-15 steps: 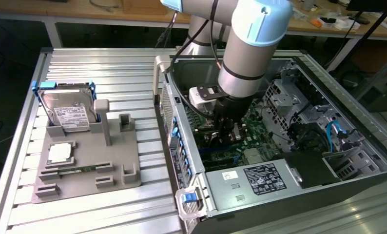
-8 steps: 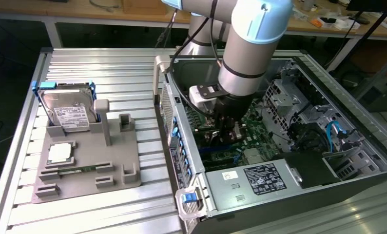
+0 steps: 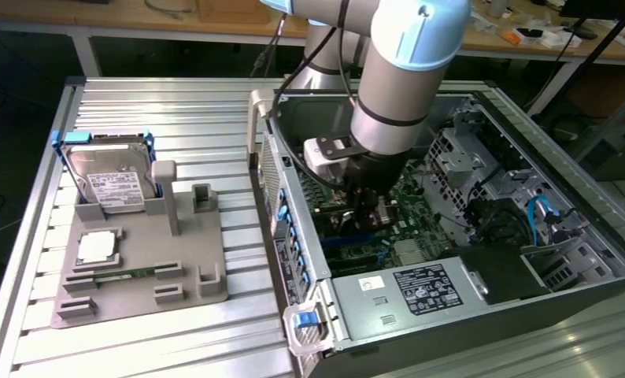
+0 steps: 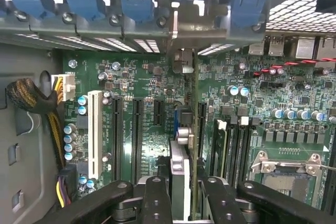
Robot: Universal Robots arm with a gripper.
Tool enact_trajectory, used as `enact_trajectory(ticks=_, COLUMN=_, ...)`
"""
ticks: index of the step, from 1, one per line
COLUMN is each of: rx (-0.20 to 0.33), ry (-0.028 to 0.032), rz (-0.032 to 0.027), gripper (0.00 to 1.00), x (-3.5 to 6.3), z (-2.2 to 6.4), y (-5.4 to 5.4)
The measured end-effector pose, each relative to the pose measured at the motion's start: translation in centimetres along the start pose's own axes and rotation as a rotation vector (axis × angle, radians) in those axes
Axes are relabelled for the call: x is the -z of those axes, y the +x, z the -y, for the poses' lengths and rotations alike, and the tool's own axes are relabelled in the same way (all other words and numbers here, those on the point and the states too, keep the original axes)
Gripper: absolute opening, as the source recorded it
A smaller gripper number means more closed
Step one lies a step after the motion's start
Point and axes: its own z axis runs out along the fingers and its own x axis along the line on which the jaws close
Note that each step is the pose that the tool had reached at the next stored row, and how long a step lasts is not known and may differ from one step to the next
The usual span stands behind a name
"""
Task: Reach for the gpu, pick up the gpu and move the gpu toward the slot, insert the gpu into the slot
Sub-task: 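Insert the gpu into the slot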
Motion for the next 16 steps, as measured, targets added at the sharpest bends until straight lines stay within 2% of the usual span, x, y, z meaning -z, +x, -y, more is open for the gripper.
enact_trajectory(ticks=3, rx=-0.003, ry=0.0008, rz=0.0163, gripper=0.28, x=-0.03, z=-0.04, y=0.0)
enact_trajectory(ticks=4, rx=-0.003, ry=0.0010, rz=0.0195, gripper=0.28, x=-0.05, z=-0.09, y=0.0)
enact_trajectory(ticks=10, rx=-0.004, ry=0.0019, rz=0.0229, gripper=0.28, x=-0.11, z=-0.81, y=-0.1)
enact_trajectory(ticks=16, rx=-0.004, ry=0.0018, rz=0.0254, gripper=0.28, x=-0.32, z=-1.17, y=-0.1)
